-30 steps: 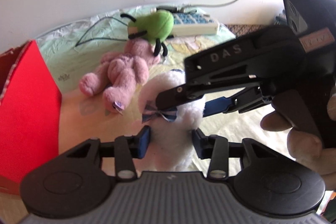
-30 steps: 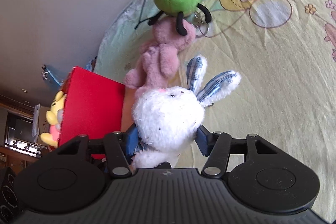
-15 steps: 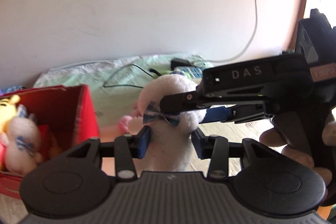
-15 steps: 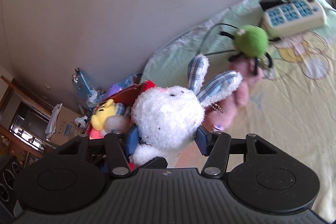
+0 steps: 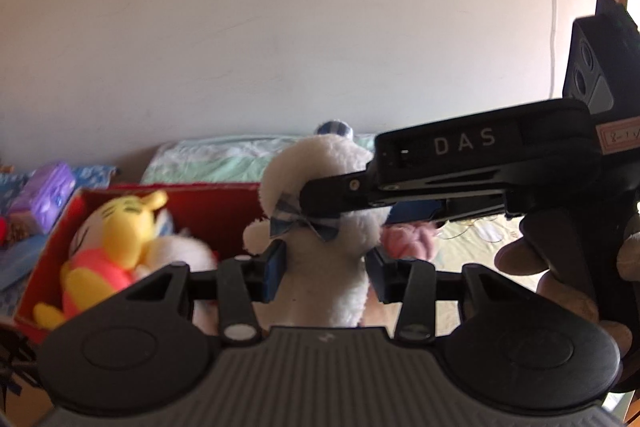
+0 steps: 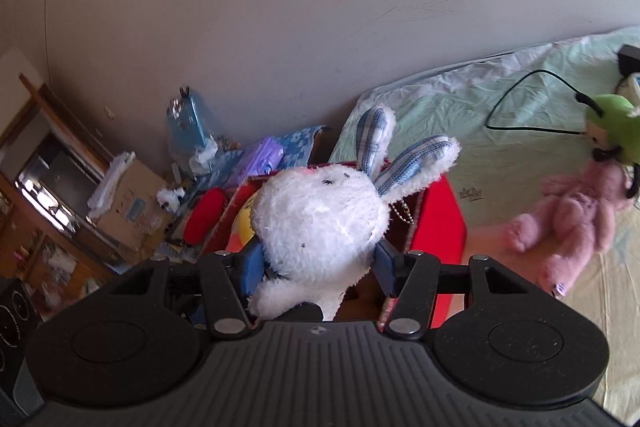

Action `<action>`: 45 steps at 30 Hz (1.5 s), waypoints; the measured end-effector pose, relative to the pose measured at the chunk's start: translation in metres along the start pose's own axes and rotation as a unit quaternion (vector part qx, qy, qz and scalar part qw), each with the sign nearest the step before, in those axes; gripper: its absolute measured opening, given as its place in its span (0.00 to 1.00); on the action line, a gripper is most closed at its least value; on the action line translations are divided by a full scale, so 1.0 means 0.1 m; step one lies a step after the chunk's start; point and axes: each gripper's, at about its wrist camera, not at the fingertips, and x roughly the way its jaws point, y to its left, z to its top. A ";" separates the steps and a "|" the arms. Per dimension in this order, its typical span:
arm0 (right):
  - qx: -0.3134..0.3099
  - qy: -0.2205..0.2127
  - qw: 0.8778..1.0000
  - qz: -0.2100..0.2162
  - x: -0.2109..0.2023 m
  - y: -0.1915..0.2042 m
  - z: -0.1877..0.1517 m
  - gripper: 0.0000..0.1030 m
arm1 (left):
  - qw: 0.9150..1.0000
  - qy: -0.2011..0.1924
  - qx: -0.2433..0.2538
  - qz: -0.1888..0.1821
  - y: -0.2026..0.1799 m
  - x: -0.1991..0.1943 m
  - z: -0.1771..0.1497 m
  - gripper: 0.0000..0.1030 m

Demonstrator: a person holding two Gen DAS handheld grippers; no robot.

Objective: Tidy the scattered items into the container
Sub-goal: 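Lift and carry the bunny with the right gripper over the red box, then lower the bunny into the red box and open the right gripper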

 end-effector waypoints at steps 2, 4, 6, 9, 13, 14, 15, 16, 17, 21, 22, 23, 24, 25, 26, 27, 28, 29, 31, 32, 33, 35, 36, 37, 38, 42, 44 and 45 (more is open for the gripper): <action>-0.015 0.013 1.000 -0.012 0.13 0.08 -0.02 0.56 | 1.000 0.008 -0.011 0.001 0.13 0.01 -0.06 0.44; -0.028 0.024 0.999 -0.021 0.25 0.13 -0.03 0.57 | 1.000 0.014 -0.014 0.002 0.23 0.05 -0.11 0.44; -0.035 0.038 0.998 -0.029 0.36 0.16 -0.04 0.57 | 1.000 0.024 -0.016 0.005 0.30 0.11 -0.16 0.44; -0.035 0.057 0.997 -0.040 0.51 0.17 -0.04 0.57 | 0.999 0.037 -0.021 0.002 0.39 0.21 -0.20 0.44; -0.029 0.078 0.996 -0.045 0.63 0.15 -0.01 0.57 | 0.999 0.042 -0.022 -0.003 0.43 0.25 -0.22 0.44; -0.027 0.082 0.995 -0.045 0.65 0.14 -0.01 0.57 | 0.999 0.044 -0.023 -0.005 0.45 0.26 -0.22 0.45; -0.027 0.086 0.995 -0.046 0.68 0.14 -0.01 0.57 | 0.999 0.047 -0.025 -0.006 0.46 0.28 -0.23 0.45; -0.026 0.090 0.994 -0.049 0.71 0.13 -0.01 0.57 | 0.998 0.051 -0.026 -0.006 0.46 0.29 -0.23 0.45; -0.026 0.094 0.994 -0.051 0.74 0.13 -0.02 0.57 | 0.998 0.054 -0.027 -0.006 0.46 0.30 -0.23 0.45; -0.030 0.107 0.992 -0.060 0.87 0.13 -0.05 0.56 | 0.997 0.071 -0.030 -0.006 0.50 0.39 -0.25 0.45; -0.035 0.107 0.992 -0.063 0.88 0.14 -0.07 0.56 | 0.997 0.075 -0.031 -0.007 0.52 0.42 -0.25 0.45; -0.045 0.107 0.991 -0.066 0.89 0.17 -0.07 0.56 | 0.996 0.077 -0.033 -0.008 0.53 0.43 -0.26 0.45; -0.054 0.108 0.990 -0.069 0.90 0.18 -0.08 0.56 | 0.996 0.080 -0.035 -0.009 0.54 0.45 -0.27 0.45; -0.062 0.109 0.989 -0.072 0.93 0.19 -0.07 0.56 | 0.996 0.083 -0.036 -0.010 0.55 0.46 -0.27 0.45; -0.069 0.110 0.989 -0.075 0.94 0.19 -0.07 0.56 | 0.996 0.085 -0.037 -0.010 0.56 0.47 -0.27 0.45; -0.074 0.112 0.988 -0.078 0.95 0.20 -0.07 0.56 | 0.995 0.087 -0.038 -0.011 0.56 0.48 -0.27 0.45; -0.078 0.115 0.987 -0.081 0.97 0.21 -0.07 0.57 | 0.995 0.088 -0.037 -0.011 0.56 0.48 -0.28 0.45; -0.081 0.117 0.986 -0.082 0.98 0.22 -0.06 0.57 | 0.995 0.089 -0.035 -0.011 0.56 0.48 -0.28 0.45; -0.087 0.123 0.985 -0.083 1.02 0.24 -0.06 0.57 | 0.995 0.092 -0.034 -0.011 0.58 0.48 -0.30 0.45; -0.094 0.128 0.983 -0.087 1.03 0.26 -0.07 0.57 | 0.995 0.094 -0.036 -0.013 0.59 0.48 -0.31 0.45; -0.103 0.134 0.981 -0.093 1.06 0.28 -0.07 0.58 | 0.994 0.097 -0.039 -0.015 0.61 0.48 -0.31 0.45; -0.111 0.145 0.978 -0.103 1.09 0.32 -0.08 0.59 | 0.994 0.100 -0.042 -0.018 0.62 0.48 -0.32 0.45; -0.112 0.148 0.977 -0.108 1.10 0.33 -0.07 0.60 | 0.994 0.100 -0.041 -0.018 0.61 0.48 -0.32 0.45; -0.114 0.150 0.976 -0.113 1.11 0.34 -0.06 0.61 | 0.994 0.099 -0.039 -0.019 0.60 0.49 -0.32 0.45; -0.116 0.152 0.974 -0.118 1.13 0.34 -0.06 0.63 | 0.994 0.099 -0.038 -0.020 0.59 0.49 -0.32 0.45; -0.120 0.157 0.971 -0.134 1.14 0.35 -0.02 0.66 | 0.994 0.099 -0.035 -0.026 0.56 0.48 -0.31 0.46; -0.117 0.149 0.973 -0.135 1.09 0.36 0.01 0.66 | 0.994 0.099 -0.037 -0.027 0.56 0.47 -0.30 0.46; -0.116 0.144 0.973 -0.137 1.06 0.37 0.03 0.66 | 0.994 0.099 -0.039 -0.029 0.57 0.47 -0.29 0.46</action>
